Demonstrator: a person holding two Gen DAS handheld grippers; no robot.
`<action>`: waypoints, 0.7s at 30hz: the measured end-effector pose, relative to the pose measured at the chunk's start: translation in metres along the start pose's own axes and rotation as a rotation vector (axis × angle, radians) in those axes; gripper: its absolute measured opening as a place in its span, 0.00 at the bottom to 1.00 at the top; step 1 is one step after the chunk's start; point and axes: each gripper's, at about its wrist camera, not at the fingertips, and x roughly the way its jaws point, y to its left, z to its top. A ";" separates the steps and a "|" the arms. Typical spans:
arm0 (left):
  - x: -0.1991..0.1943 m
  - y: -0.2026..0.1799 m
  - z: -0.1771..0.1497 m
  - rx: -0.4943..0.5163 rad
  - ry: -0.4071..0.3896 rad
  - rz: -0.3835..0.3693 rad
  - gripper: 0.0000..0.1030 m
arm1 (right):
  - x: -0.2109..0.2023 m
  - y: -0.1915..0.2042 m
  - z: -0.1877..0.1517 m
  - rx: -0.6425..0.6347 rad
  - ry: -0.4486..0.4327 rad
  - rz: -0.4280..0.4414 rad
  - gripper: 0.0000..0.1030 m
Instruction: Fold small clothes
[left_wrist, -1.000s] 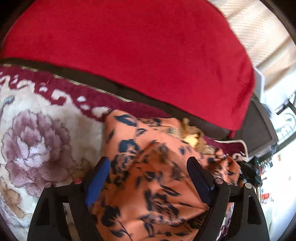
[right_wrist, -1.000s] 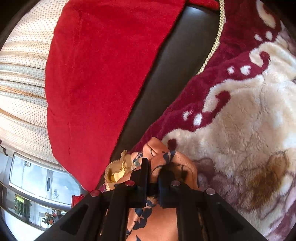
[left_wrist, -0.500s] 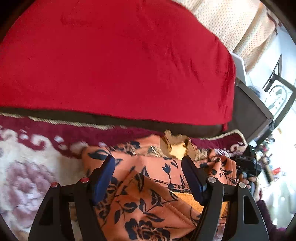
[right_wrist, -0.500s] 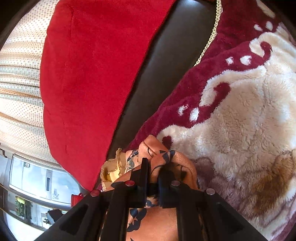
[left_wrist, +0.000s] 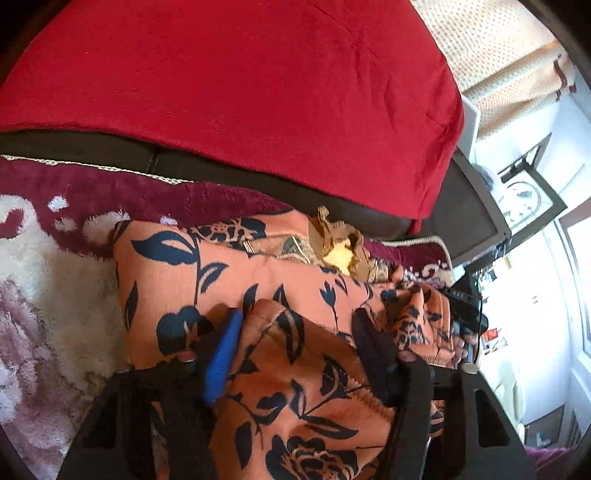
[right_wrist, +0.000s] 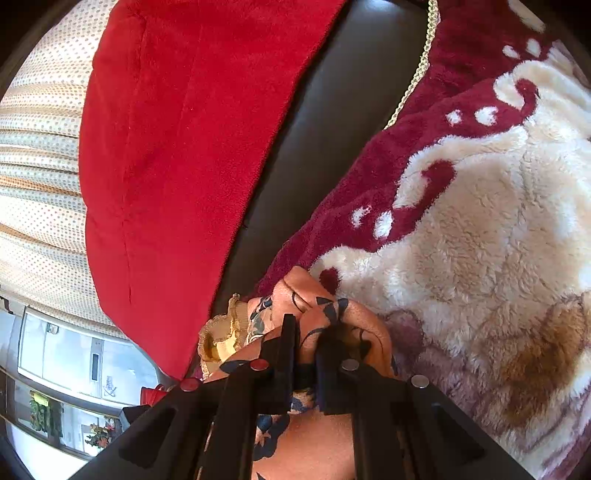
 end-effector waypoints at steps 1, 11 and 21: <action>0.002 -0.001 -0.001 0.012 0.007 0.008 0.46 | 0.000 -0.001 0.000 0.001 0.000 0.001 0.10; -0.007 -0.011 -0.003 0.090 -0.003 0.095 0.13 | -0.002 -0.008 0.002 0.013 0.002 0.005 0.11; -0.002 -0.023 -0.020 0.167 0.098 0.083 0.58 | -0.004 -0.013 0.002 0.028 0.003 0.012 0.11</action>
